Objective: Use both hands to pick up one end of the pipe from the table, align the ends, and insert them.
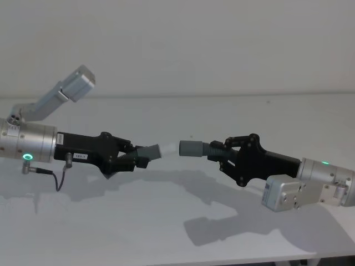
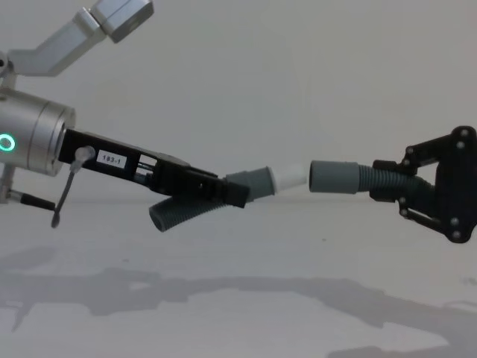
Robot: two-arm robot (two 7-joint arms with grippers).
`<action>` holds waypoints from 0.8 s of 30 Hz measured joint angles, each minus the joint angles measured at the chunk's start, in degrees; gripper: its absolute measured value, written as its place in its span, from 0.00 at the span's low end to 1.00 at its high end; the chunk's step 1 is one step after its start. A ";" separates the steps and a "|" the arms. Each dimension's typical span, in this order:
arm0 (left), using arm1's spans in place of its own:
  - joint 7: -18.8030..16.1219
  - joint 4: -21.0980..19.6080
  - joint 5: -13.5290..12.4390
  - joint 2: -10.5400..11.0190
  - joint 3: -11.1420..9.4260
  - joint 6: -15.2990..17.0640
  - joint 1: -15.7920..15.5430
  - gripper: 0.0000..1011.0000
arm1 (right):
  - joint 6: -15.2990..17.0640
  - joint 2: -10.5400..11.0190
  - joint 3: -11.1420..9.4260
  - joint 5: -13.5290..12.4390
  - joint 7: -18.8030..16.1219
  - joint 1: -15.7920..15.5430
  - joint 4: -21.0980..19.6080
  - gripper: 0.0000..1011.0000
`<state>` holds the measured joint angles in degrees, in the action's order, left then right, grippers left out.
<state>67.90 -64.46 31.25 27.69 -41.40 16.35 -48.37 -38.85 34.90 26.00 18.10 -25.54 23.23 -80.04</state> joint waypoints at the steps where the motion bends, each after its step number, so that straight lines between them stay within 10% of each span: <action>1: -0.02 0.11 0.03 -0.09 -0.05 -0.05 -0.02 0.33 | 0.00 0.00 0.00 0.00 0.00 0.00 0.00 0.20; 24: -0.49 1.72 0.77 -1.08 -1.56 -0.73 -0.80 0.33 | 0.00 0.00 0.00 -0.01 0.00 0.00 0.00 0.20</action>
<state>67.41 -62.74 32.03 26.61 -42.97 15.62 -49.16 -38.84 34.90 26.00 18.10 -25.54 23.23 -80.04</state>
